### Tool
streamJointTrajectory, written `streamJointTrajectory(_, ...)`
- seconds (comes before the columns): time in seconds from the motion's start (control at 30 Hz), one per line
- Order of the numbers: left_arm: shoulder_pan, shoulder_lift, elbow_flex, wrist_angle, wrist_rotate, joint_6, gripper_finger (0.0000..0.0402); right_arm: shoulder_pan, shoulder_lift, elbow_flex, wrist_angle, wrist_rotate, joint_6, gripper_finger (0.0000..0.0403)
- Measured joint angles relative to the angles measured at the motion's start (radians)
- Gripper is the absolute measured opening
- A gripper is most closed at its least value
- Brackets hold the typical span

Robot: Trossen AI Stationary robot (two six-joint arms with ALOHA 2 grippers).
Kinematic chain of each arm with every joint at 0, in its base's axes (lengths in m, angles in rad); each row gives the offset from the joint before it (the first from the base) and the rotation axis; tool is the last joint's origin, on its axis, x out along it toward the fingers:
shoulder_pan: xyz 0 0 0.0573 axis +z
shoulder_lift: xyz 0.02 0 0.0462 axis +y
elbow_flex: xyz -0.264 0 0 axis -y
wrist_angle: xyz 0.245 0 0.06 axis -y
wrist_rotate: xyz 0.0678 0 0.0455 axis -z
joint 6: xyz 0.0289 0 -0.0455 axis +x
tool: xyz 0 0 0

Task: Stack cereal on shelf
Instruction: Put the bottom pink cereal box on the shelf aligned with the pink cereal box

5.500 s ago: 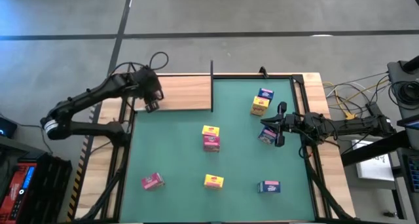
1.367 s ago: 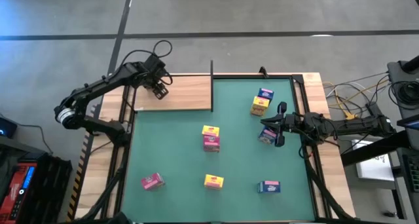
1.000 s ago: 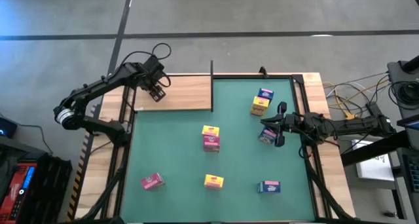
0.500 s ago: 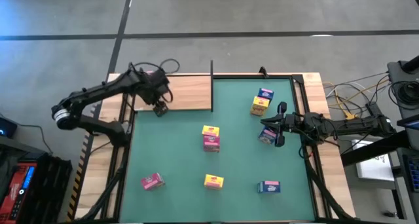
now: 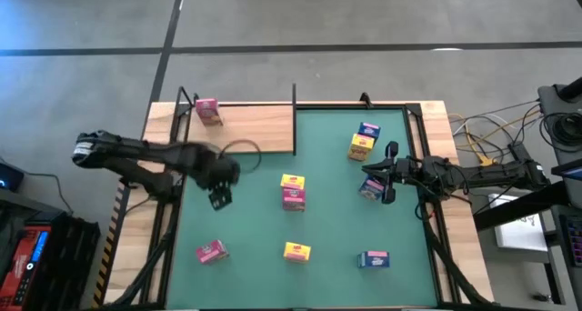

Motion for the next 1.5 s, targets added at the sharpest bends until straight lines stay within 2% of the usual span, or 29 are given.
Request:
streamJointTrajectory(0.27,-0.319,0.0,0.0,-0.008,-0.005,-0.391,0.0222,0.0,0.0,0.0,0.0,0.0,0.0,0.0022)
streamJointTrajectory(0.4,-0.435,0.0,0.0,0.025,-0.035,-0.567,0.0222,0.0,0.0,0.0,0.0,0.0,0.0,0.0022)
streamJointTrajectory(0.5,-0.491,0.0,0.0,0.041,-0.078,-0.636,0.0222,0.0,0.0,0.0,0.0,0.0,0.0,0.0022)
streamJointTrajectory(0.63,-0.515,0.0,0.0,0.065,-0.14,-0.643,0.0226,0.0,0.0,0.0,0.0,0.0,0.0,0.0022)
streamJointTrajectory(0.73,-0.515,0.004,0.0,0.111,-0.16,-0.61,0.0246,0.0,0.0,0.0,0.0,0.0,0.0,0.0022)
streamJointTrajectory(1.07,-0.561,0.064,0.017,0.23,-0.106,-0.634,0.033,0.0,0.0,0.0,0.0,0.0,0.0,0.0022)
streamJointTrajectory(1.27,-0.614,0.13,0.08,0.224,-0.107,-0.686,0.0339,0.0,0.0,0.0,0.0,0.0,0.0,0.0022)
streamJointTrajectory(1.5,-0.688,0.249,0.176,0.108,-0.034,-0.765,0.0339,0.0,0.0,0.0,0.0,0.0,0.0,0.0022)
